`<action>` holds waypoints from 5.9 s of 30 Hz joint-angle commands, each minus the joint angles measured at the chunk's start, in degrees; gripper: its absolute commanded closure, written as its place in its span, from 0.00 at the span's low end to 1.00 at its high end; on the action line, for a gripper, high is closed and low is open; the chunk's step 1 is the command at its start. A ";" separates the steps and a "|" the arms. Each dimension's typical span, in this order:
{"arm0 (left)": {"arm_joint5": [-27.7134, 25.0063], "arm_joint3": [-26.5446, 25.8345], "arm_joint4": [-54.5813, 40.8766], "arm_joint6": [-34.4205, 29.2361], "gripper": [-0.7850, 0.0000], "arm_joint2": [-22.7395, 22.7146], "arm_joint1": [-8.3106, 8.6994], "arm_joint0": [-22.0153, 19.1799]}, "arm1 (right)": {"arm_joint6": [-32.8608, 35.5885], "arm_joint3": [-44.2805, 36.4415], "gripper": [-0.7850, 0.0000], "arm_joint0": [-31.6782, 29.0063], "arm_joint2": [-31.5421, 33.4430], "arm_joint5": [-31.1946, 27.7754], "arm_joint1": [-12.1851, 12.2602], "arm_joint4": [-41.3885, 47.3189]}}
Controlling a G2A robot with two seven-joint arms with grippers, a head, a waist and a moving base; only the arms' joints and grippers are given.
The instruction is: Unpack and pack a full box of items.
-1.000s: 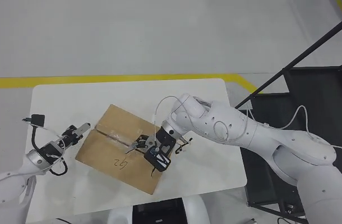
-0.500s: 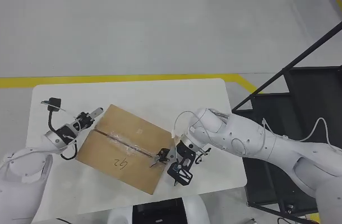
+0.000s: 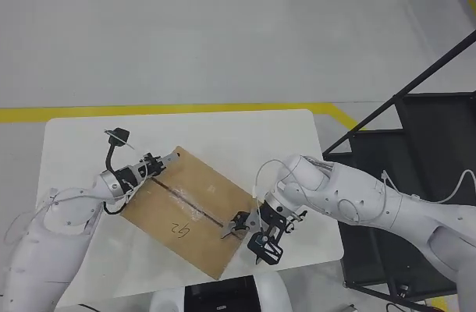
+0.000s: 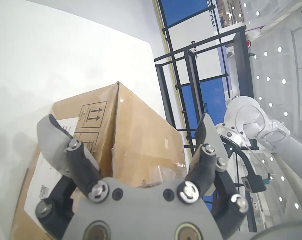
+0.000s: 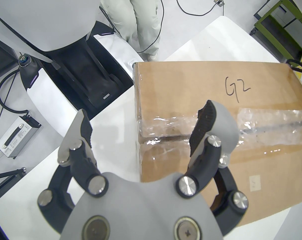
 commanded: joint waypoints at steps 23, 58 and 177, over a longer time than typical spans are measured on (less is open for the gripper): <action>0.67 4.05 -2.29 3.68 0.00 1.23 -0.81 -4.10 | -0.02 -1.31 0.00 0.00 0.00 0.00 1.69 1.70; -6.49 -5.15 -7.23 6.86 0.00 -17.22 1.86 14.46 | 0.01 -0.11 0.00 4.34 0.00 0.00 -0.68 8.67; -7.52 -5.64 -6.54 10.44 0.00 -19.34 1.80 16.15 | 72.31 0.63 0.00 -1.70 0.00 0.00 -6.70 83.85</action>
